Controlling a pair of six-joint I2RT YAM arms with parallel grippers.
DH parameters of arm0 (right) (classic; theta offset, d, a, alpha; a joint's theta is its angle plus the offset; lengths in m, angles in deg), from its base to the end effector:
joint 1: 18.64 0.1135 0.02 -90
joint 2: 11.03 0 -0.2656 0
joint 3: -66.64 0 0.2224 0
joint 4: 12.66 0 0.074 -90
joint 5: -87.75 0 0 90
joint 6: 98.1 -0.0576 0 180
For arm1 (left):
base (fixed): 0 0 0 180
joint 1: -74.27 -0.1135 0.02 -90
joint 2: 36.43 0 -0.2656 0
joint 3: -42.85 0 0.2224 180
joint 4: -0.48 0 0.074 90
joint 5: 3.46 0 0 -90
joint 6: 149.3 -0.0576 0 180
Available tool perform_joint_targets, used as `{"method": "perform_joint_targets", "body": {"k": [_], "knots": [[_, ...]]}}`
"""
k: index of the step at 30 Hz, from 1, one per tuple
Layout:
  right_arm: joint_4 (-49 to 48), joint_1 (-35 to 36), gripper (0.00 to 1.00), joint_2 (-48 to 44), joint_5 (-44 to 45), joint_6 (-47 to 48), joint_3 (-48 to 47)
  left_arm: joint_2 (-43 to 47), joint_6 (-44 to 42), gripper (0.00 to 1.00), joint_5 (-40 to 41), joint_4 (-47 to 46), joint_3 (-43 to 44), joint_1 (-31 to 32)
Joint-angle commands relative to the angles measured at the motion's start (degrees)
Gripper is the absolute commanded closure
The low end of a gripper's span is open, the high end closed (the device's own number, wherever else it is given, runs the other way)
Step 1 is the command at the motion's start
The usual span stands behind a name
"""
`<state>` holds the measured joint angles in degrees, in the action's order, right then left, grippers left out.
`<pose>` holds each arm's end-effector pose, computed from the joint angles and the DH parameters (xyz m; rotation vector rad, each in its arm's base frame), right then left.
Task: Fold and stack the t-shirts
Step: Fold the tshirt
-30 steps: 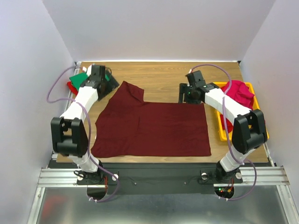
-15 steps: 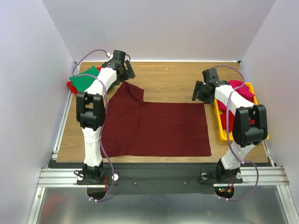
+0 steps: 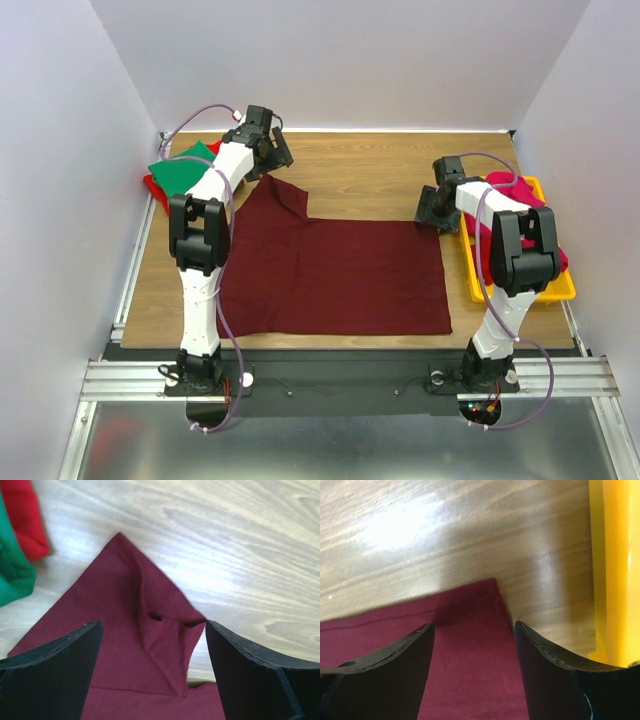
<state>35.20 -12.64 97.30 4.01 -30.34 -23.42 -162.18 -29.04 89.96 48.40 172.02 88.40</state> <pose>0.3665 0.0322 0.1759 0.4140 2.6799 -0.0040 0.4770 -0.1165 0.2502 -0.3614 2.3393 -0.3095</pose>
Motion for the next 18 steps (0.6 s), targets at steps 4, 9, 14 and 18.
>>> {"method": "perform_joint_targets", "body": {"k": [4,9,14,18], "knots": [[-3.9,-0.73,0.3,1.53,1.56,-0.08,-4.34,-1.86,-0.2,0.05,0.1,-2.48,3.29,0.46],[-4.26,-1.34,0.3,1.18,2.09,0.0,-5.13,-3.09,1.2,0.06,0.18,-3.79,3.64,0.46],[-4.7,-1.6,0.31,3.72,2.0,0.18,-6.44,-4.41,1.82,0.06,0.18,-4.41,4.52,0.46],[-4.96,-1.6,0.35,4.78,3.14,0.53,-6.1,-5.11,2.43,0.06,1.23,-4.76,5.22,0.46]]}}
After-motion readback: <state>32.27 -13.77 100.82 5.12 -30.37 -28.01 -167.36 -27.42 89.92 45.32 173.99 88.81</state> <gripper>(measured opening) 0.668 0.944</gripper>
